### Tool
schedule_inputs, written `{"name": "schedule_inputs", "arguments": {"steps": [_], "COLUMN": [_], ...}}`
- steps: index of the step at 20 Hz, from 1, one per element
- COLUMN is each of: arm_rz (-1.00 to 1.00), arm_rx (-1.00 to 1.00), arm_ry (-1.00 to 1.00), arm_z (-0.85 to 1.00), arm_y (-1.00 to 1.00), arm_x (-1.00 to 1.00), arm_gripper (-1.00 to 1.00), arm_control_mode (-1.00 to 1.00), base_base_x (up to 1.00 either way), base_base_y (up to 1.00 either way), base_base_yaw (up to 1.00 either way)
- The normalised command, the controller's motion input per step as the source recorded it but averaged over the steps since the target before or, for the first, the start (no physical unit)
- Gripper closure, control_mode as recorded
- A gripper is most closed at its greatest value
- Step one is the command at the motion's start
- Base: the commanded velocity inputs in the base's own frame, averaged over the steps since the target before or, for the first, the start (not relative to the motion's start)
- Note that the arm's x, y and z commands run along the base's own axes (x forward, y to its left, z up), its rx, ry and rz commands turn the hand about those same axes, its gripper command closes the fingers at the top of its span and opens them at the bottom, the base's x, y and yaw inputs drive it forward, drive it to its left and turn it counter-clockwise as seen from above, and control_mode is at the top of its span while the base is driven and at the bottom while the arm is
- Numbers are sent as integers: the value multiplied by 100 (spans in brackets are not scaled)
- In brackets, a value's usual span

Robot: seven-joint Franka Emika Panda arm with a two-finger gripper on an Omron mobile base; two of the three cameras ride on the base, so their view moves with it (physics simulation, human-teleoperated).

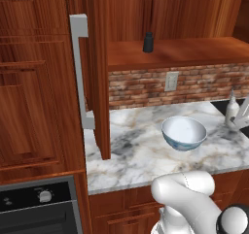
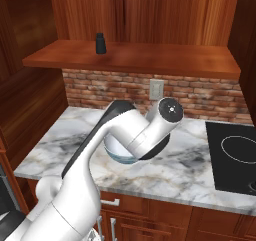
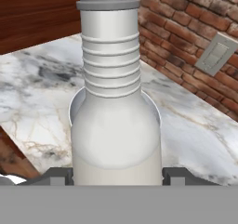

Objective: Retrieve the bottle and the shaker from the cabinet and place them next to the mixing bowl on the counter. Then add garlic from the fridge to the mixing bowl.

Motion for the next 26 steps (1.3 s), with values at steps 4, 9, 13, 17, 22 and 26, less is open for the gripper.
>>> {"name": "schedule_inputs", "arguments": {"steps": [4,9,13,17,22,26], "arm_rz": [0,0,0,0,0,0], "arm_rx": [1,7,11,9,3,8], "arm_ry": [0,0,0,3,8,1], "arm_z": [-26,-7,0,-8,-37,-37], "arm_y": [0,0,-1,-9,-17,-35], "arm_x": [0,8,31,48,51,13], "arm_gripper": [100,100,100,100,100,100], "arm_control_mode": [-100,-100,-100,-100,-100,-100], "base_base_x": [0,0,0,0,0,0], "base_base_y": [0,0,0,0,0,0], "base_base_yaw": [0,0,0,0,0,0]}}
